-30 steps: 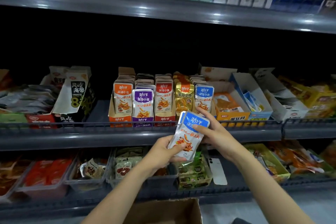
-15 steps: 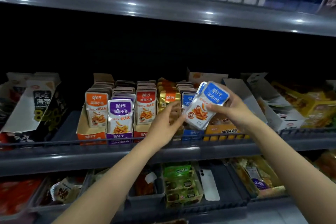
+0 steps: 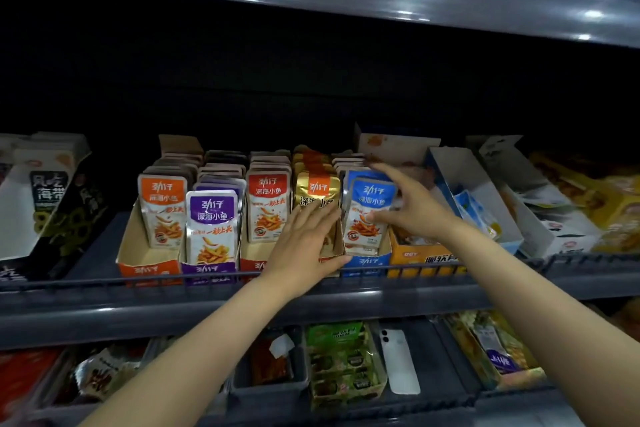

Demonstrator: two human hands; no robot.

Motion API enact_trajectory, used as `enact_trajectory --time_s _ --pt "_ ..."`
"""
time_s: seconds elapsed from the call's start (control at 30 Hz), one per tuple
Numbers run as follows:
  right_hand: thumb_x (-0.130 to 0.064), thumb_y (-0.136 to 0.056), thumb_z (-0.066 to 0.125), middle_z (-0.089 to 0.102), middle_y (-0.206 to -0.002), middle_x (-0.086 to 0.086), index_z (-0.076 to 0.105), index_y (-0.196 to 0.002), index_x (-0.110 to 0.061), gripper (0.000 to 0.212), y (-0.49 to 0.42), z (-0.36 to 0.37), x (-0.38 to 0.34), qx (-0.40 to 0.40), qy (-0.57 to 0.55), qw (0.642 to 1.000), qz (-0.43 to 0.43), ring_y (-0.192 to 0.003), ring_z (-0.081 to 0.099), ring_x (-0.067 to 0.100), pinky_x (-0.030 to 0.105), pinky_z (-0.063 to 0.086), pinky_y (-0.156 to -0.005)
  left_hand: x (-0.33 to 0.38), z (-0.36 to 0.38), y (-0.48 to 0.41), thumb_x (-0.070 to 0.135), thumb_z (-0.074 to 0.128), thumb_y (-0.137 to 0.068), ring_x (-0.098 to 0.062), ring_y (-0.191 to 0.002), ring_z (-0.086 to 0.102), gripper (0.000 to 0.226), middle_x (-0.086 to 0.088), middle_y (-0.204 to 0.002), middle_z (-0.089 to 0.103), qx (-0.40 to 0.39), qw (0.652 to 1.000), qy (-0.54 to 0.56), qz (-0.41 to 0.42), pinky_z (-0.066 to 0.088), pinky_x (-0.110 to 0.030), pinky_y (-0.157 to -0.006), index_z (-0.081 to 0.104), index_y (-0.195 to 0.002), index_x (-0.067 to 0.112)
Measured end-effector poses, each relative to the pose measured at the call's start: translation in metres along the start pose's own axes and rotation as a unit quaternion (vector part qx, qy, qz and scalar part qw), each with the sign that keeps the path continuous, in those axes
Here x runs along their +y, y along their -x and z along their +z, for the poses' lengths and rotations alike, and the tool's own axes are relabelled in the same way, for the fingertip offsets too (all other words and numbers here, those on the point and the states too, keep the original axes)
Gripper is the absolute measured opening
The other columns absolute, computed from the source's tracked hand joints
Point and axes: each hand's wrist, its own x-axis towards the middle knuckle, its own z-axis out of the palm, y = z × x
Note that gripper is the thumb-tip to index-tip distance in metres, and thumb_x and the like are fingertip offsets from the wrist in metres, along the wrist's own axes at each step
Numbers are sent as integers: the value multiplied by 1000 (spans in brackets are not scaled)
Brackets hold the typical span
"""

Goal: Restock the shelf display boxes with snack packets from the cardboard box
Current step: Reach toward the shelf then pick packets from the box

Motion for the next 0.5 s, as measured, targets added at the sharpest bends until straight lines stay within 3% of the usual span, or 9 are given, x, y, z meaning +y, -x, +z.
enact_trajectory --time_s 0.07,0.13,0.2,0.27,0.5 --pt "-17 -74 78 39 -127 -11 34 -142 -31 83 -2 2 4 -10 85 996 -40 -118 36 3 29 39 -100 -1 1 0 58 48 -89 -7 -144 -5 77 11 -158 7 0 1000 -5 8 -14 -24 -111 11 -151 31" --pt "-22 -74 79 37 -129 -9 33 -143 -32 84 -4 3 10 -20 125 991 -49 -120 28 3 31 34 -103 -1 2 0 57 47 -89 -7 -144 -6 75 11 -158 8 0 1000 -8 13 -14 -25 -112 12 -150 31" --pt "-25 -75 78 33 -144 -6 28 -146 -33 87 -4 4 14 -49 119 991 -43 -131 24 4 33 30 -109 -1 2 1 57 46 -90 -6 -144 -6 75 12 -158 8 -2 1000 -15 15 -15 -25 -112 10 -150 31" --pt "-27 -76 77 28 -152 -4 24 -147 -33 89 -4 3 16 -76 114 990 -39 -140 23 11 35 28 -113 0 2 1 58 45 -90 -5 -144 -7 75 12 -158 7 -3 1000 -15 14 -16 -25 -111 8 -150 31" --pt "-31 -77 77 29 -151 -1 23 -148 -28 90 -3 1 5 -76 136 987 -43 -138 29 15 36 32 -111 1 1 1 57 46 -90 -6 -144 -5 76 11 -158 10 -5 1000 -14 11 -15 -26 -112 11 -151 28"
